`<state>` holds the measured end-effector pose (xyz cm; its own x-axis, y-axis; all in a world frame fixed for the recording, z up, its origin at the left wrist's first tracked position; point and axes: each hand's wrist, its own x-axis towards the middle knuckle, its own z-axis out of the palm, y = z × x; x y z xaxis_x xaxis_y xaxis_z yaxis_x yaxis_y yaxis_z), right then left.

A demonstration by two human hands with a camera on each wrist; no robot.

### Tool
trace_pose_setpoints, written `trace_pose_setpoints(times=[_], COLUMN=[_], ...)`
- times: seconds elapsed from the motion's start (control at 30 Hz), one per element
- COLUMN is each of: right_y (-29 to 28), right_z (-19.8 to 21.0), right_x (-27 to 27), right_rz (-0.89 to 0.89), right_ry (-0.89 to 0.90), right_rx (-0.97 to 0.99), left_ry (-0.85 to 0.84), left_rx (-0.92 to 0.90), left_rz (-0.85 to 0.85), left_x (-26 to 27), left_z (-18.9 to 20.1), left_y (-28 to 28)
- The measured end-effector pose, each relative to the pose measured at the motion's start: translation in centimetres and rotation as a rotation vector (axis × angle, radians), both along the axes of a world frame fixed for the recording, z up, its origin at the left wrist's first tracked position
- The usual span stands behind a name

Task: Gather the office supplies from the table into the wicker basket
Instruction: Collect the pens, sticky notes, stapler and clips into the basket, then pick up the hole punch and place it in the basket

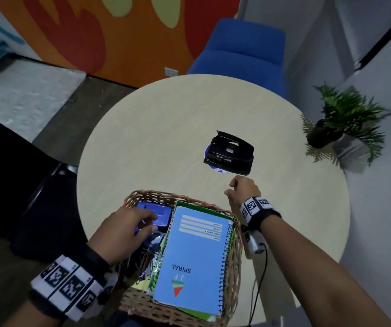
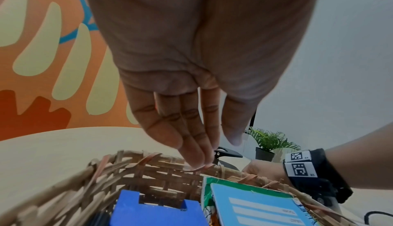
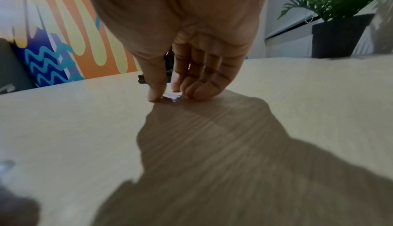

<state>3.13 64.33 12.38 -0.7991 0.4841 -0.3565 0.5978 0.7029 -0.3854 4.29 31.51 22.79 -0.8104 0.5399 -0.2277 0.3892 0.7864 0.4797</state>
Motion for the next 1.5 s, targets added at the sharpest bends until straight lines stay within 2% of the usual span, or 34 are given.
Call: trace_pose_setpoints(times=[0.2, 0.37, 0.47, 0.53, 0.63, 0.8, 0.9, 0.97, 1.03, 1.1, 1.23, 1.37, 1.5], right_y=[0.7, -0.1, -4.3, -8.1, -13.5, -18.8, -17.8, -14.8, -11.0, -7.3, -2.4, -1.0, -0.1], right_z=[-0.3, 4.7, 8.5, 9.5, 9.7, 9.1, 9.3, 9.4, 9.7, 9.9, 8.5, 6.4, 5.0], right_x=[0.0, -0.4, -0.3, 0.5, 2.0, 4.0, 3.4, 1.4, -1.3, -4.0, -8.4, -9.3, -8.6], right_rz=[0.02, 0.084, 0.215, 0.334, 0.502, 0.683, 0.591, 0.378, 0.159, 0.062, 0.121, 0.17, 0.127], right_ry=[-0.079, 0.029, 0.082, 0.053, -0.026, -0.107, -0.086, 0.033, 0.149, 0.149, -0.052, -0.171, -0.294], right_rx=[-0.078, -0.048, -0.142, -0.217, -0.342, -0.384, -0.343, -0.277, -0.136, 0.039, 0.206, 0.379, 0.365], left_ry=[-0.012, -0.02, -0.038, -0.043, -0.068, -0.053, -0.052, -0.051, -0.063, -0.082, -0.176, -0.253, -0.38], left_rx=[-0.03, -0.022, -0.005, 0.049, 0.128, 0.153, 0.178, 0.211, 0.244, 0.27, 0.353, 0.433, 0.464], left_rz=[0.006, 0.026, 0.047, 0.081, 0.15, 0.123, 0.12, 0.106, 0.09, 0.071, 0.059, 0.034, 0.048], left_x=[0.0, -1.5, -2.7, -3.5, -4.6, -6.6, -7.8, -8.6, -9.2, -9.7, -10.1, -10.2, -11.5], left_z=[-0.5, -0.7, -1.0, -1.1, -1.1, -1.5, -1.4, -1.3, -1.4, -1.6, -2.4, -2.6, -2.2], left_y=[0.2, -0.2, -0.7, -1.1, -1.9, -3.4, -3.5, -3.0, -2.1, -1.1, 1.2, 4.1, 6.9])
